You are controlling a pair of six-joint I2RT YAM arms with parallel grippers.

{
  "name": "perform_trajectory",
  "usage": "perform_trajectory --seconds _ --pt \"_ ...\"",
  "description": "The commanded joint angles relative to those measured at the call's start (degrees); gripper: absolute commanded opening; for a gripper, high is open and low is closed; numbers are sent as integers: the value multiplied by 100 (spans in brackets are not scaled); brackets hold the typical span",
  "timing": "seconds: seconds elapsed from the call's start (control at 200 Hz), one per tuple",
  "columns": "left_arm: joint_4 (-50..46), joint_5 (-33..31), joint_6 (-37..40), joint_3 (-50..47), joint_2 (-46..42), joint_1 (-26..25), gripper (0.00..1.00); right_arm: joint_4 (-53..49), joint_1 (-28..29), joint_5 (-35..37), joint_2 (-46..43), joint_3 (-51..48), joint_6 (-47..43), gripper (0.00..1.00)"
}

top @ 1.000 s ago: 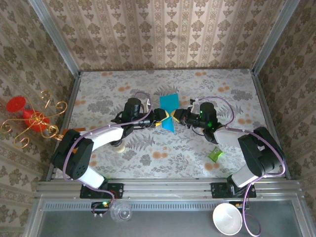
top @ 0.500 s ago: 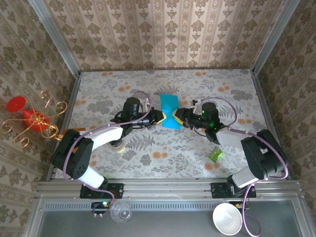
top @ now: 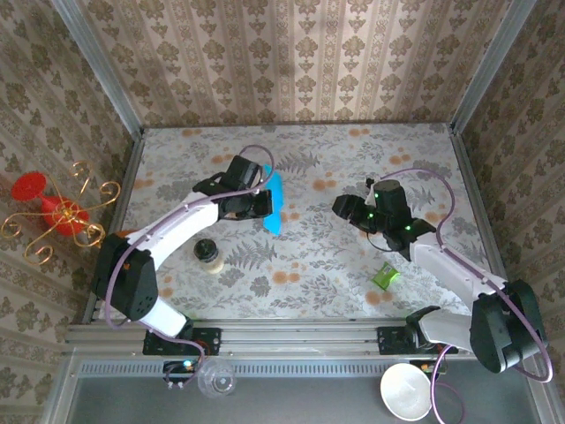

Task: Fold a paper plane with a square sheet of paper (pick it up from the middle)
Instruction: Turn over the paper at the center of the table.

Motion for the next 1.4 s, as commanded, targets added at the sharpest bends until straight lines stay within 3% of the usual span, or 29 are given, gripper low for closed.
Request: perform_trajectory --seconds 0.0,0.15,0.36,0.47,0.575,0.71,0.915,1.205,1.396 --pt "-1974 -2213 908 673 103 -413 6 -659 -15 548 -67 84 -335 57" --pt "-2556 -3546 922 1187 634 -764 6 -702 -28 689 -62 28 -303 57" --pt "-2789 -4188 591 1622 1629 -1136 7 -779 -224 896 -249 -233 -45 57" --pt "-2309 -3624 376 1676 2019 -1242 8 -770 -372 900 -375 -409 65 57" --pt "-1524 -2299 200 1534 2207 -1266 11 -823 -423 901 -422 -470 67 57" --pt "-558 -947 -47 1132 2087 -1212 29 -909 -437 858 -388 -431 -41 57" --pt "278 -23 -256 362 1227 -679 46 -850 -142 464 123 -70 -219 55" --pt "662 283 -443 -795 8 360 60 -237 1567 361 2038 1196 40 43" --pt "723 338 -498 -1269 -455 806 70 -35 2116 223 3140 1992 224 37"
